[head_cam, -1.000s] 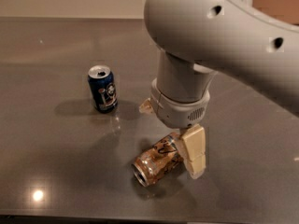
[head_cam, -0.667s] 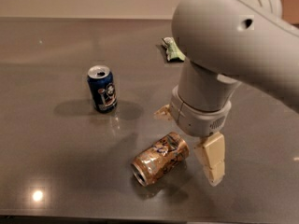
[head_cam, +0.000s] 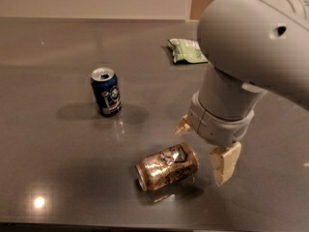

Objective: Place orange can upright

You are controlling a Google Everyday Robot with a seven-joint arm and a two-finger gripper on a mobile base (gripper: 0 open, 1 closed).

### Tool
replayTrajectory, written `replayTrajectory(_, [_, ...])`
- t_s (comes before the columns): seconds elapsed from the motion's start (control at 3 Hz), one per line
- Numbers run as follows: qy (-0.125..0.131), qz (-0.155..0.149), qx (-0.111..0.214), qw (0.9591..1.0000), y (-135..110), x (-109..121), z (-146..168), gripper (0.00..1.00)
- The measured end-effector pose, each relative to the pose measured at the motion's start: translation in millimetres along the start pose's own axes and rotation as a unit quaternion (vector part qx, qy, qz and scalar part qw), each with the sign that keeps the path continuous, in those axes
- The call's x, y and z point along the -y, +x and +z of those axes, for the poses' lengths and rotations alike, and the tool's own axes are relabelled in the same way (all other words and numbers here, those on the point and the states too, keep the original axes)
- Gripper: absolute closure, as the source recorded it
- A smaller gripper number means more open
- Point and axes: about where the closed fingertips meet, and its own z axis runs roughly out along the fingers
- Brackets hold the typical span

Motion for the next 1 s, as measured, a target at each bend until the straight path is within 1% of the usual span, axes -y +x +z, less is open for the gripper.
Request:
replayTrajectory(0.33, [0.003, 0.0, -0.001, 1.0, -1, 1, -1, 0.0])
replayTrajectory(0.67, [-0.005, 0.0, -0.007, 1.0, -3, 4, 0, 0.0])
replayTrajectory(1.0, [-0.02, 0.009, -0.015, 0.9997, -11, 11, 9, 0.0])
